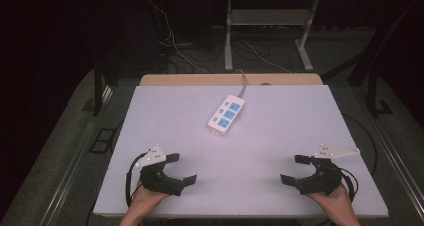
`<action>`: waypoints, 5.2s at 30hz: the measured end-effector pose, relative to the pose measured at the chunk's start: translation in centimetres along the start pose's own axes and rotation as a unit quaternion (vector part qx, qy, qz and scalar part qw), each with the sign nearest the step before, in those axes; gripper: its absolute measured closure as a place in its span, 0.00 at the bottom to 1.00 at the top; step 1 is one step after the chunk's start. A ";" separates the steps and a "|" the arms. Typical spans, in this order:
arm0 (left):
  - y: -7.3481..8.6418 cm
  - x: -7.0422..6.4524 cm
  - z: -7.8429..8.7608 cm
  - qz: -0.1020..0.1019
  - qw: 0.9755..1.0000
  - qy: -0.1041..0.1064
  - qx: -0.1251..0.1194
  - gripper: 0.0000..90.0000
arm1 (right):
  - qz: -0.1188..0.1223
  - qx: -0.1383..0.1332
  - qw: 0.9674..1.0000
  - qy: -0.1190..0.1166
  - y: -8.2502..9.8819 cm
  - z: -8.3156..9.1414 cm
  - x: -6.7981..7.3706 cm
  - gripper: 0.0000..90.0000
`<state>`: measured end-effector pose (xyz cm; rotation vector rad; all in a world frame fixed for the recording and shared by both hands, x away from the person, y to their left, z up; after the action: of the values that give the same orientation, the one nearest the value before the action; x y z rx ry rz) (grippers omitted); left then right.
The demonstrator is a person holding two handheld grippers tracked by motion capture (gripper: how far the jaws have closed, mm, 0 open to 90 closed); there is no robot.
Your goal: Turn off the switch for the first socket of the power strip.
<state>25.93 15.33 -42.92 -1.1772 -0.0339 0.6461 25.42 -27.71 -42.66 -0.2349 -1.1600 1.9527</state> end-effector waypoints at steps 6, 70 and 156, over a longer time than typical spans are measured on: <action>-0.1 -0.1 0.0 0.000 1.000 0.001 0.006 0.00 | 0.000 0.003 1.000 -0.001 0.1 0.0 0.0 0.01; -8.2 2.2 -3.2 -0.025 0.997 0.025 0.072 0.00 | 0.004 0.010 1.000 -0.003 0.3 0.0 0.1 0.01; -21.1 8.6 -14.3 -0.090 0.974 0.000 0.207 0.15 | 0.014 0.005 1.000 -0.007 0.3 0.2 0.4 0.01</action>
<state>47.56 2.68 -33.13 -0.7602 -0.0040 0.4643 24.89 -27.60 -42.67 -0.2335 -1.1616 1.9864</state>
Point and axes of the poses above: each handheld gripper's, and its own axes: z roughly backward along the jaws, y roughly out of its underside, x roughly to its left, the point moved 2 cm from there along -z, roughly forward along the jaws, and after that the axes turned 7 degrees about y, right-handed, at the moved point
